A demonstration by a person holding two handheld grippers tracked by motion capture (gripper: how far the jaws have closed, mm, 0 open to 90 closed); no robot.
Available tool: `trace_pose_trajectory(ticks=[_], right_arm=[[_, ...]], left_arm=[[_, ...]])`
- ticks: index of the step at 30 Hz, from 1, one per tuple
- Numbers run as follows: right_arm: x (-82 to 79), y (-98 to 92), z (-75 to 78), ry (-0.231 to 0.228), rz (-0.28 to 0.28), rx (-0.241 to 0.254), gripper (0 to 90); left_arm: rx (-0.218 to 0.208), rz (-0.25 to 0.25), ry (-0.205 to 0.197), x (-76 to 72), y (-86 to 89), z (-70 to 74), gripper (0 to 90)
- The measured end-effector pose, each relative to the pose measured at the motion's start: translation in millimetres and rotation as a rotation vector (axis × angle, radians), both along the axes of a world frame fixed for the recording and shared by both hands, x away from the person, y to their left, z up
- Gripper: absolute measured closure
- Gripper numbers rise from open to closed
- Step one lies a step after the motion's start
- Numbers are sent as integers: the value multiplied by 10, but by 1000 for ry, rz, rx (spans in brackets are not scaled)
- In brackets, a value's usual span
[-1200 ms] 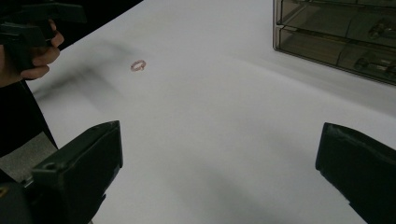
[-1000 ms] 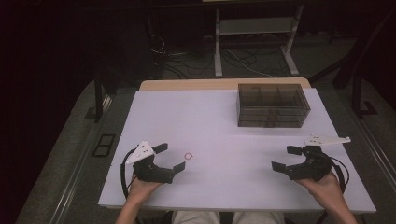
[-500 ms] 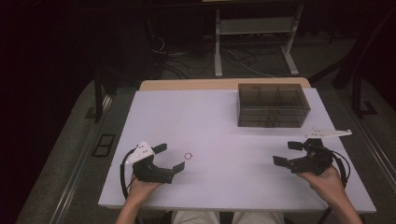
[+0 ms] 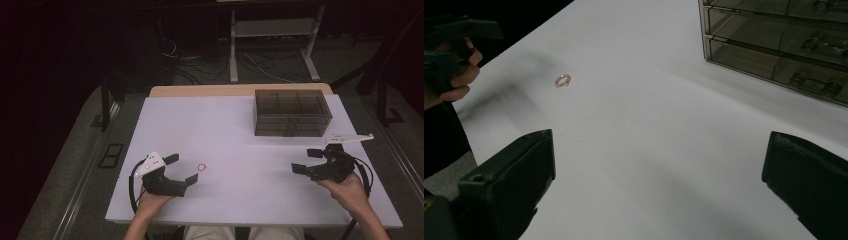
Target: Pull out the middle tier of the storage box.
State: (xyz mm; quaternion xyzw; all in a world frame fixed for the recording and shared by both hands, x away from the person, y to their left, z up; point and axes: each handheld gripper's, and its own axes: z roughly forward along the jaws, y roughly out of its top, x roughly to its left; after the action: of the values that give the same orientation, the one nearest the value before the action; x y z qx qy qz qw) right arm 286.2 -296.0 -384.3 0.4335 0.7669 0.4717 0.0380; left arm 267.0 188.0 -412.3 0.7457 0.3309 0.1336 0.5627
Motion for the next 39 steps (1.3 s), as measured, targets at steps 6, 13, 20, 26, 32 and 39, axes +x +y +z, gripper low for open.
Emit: trace_pose_trajectory(ticks=[6,13,20,26,32,39], right_arm=[[72,2,-2,7,-1,-2,1],[155,1,-4,5,-4,10,1],[242,-14,-47,16,-9,18,1],[297,-25,-76,20,-13,22,1],[350,-33,-106,27,-22,34,1],[427,-47,-156,33,-42,64,1]], left_arm=[[1,-2,0,1,-1,0,0],[2,-2,0,1,-3,-1,0],[3,-3,-1,1,-4,0,0],[4,-4,-2,4,-5,-3,0],[5,-5,-2,2,-8,-3,0],[7,-8,-2,3,-12,-3,0]])
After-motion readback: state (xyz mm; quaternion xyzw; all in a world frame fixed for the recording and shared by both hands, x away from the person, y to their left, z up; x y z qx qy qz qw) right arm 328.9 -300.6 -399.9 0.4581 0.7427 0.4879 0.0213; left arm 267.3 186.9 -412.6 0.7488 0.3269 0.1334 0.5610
